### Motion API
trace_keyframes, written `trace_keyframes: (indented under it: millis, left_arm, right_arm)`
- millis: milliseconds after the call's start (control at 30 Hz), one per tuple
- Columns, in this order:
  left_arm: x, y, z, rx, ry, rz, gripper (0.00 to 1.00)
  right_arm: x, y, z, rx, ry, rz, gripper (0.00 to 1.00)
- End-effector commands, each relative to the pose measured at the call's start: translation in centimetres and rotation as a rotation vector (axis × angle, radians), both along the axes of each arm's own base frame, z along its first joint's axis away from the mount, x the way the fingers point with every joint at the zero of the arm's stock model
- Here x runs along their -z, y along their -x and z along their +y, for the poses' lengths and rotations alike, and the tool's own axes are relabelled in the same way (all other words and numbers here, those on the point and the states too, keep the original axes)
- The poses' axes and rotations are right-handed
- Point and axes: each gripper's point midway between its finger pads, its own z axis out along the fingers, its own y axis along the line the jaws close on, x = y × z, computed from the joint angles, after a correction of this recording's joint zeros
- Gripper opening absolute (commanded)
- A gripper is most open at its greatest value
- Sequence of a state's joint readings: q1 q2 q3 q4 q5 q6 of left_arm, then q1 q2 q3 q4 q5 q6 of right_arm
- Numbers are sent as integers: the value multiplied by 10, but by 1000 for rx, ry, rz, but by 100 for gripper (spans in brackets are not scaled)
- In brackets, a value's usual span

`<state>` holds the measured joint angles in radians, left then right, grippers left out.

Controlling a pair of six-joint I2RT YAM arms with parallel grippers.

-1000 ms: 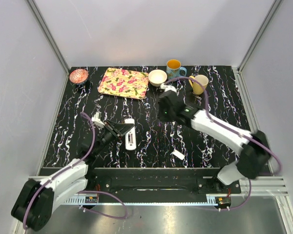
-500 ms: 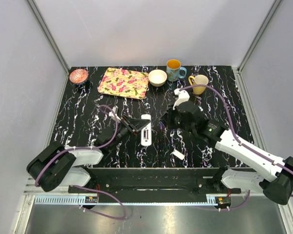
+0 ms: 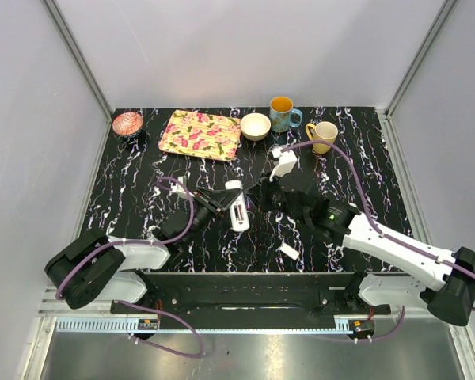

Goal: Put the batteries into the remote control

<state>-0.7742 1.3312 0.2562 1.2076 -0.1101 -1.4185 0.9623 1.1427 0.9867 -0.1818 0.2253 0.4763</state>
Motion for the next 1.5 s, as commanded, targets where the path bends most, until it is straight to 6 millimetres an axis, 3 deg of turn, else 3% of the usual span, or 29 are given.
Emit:
trace_keyframes:
  millis: [0,133,433,733,1467]
  left_arm:
    - [-39,-6,7,-55,114,-83,0]
    - [-40,-6,5,-40,136,-67,0]
    - [-38,-6,-2,-2,170,-35,0]
    - [-41,-5,-6,10,157,-56,0]
    - [-62,-1,-4,19,203,-110,0]
  right_arm:
    - [-13,-8,10,-9,-12,-65,0]
    - [-5,-4,19,-60,-4,-63,0]
    - [-14,-1,21,-79,-51,-106,0]
    - [-3,3,25,-115,-20,-75,0]
    - [20,5,18,-111,39,-51,0]
